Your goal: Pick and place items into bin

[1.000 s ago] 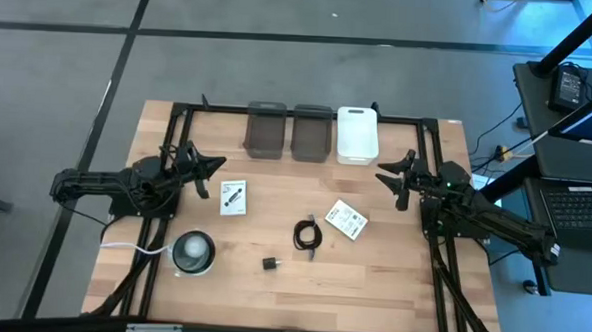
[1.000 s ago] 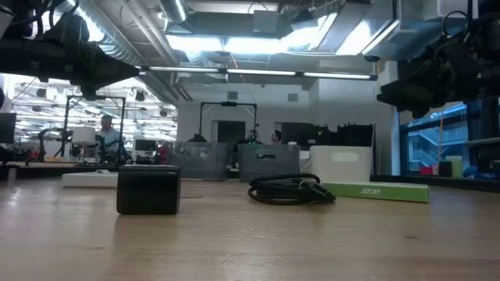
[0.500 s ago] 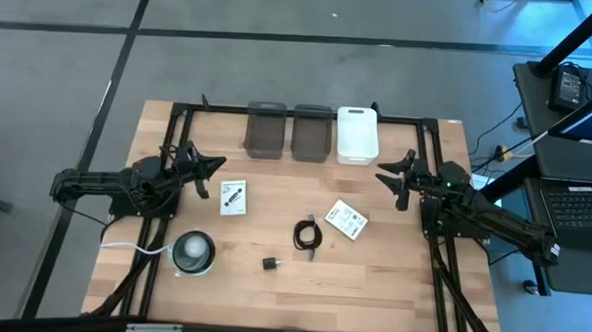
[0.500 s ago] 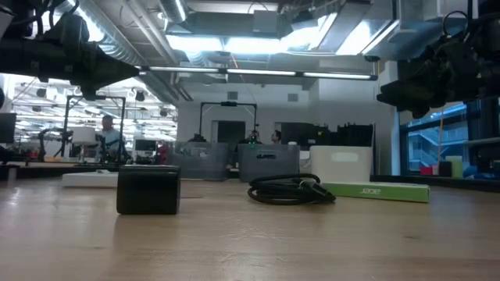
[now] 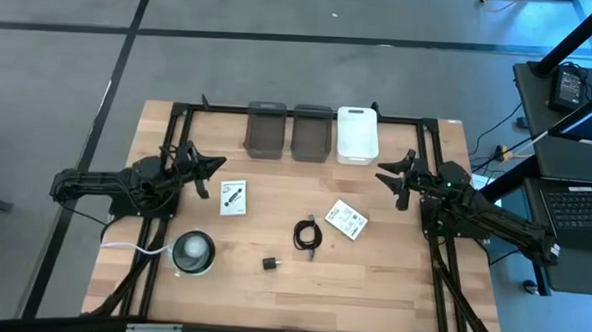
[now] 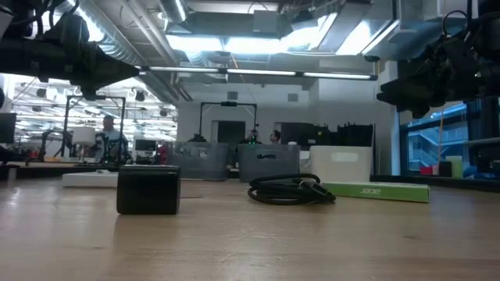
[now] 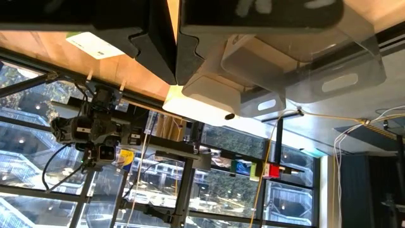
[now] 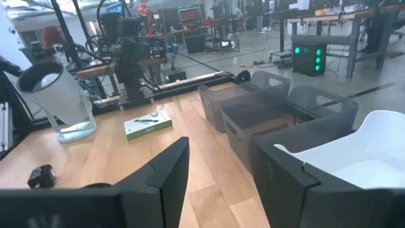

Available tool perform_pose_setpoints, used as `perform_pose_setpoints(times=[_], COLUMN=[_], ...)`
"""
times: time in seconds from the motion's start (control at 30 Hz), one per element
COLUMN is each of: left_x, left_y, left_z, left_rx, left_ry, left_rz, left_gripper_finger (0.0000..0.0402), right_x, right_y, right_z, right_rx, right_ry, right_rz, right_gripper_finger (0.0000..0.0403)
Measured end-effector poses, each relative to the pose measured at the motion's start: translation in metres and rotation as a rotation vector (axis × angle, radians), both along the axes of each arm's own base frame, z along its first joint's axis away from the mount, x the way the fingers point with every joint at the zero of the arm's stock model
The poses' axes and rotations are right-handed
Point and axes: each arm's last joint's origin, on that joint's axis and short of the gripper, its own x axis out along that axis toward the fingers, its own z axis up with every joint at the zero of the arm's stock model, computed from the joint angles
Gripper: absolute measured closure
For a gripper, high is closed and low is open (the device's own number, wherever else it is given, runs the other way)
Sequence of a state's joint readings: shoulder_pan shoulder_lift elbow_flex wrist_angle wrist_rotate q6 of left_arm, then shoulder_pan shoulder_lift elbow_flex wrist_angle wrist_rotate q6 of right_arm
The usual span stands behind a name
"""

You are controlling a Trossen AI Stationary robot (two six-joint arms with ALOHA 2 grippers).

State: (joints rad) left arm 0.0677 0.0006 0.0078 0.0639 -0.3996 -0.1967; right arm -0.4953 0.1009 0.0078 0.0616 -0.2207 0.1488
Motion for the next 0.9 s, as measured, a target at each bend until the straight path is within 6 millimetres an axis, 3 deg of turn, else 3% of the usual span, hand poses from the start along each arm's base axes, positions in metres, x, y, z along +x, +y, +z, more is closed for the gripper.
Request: perform_pose_setpoints(times=[0.43,0.9], left_x=[0.0001,-0.0004], left_y=[0.0,0.0003], left_z=[-0.0002,0.0019], left_rx=[0.0,0.01], left_ry=[0.001,-0.015], left_rz=[0.0,0.016], left_gripper_finger=[0.0398,0.0392], right_x=[0.0,0.0], right_y=[0.0,0.0], right_z=[0.0,0.0], right_rx=[-0.042,0.109], right_ry=[0.012,-0.03], right_rz=[0.001,-0.005], right_gripper_finger=[0.0233,0.0233])
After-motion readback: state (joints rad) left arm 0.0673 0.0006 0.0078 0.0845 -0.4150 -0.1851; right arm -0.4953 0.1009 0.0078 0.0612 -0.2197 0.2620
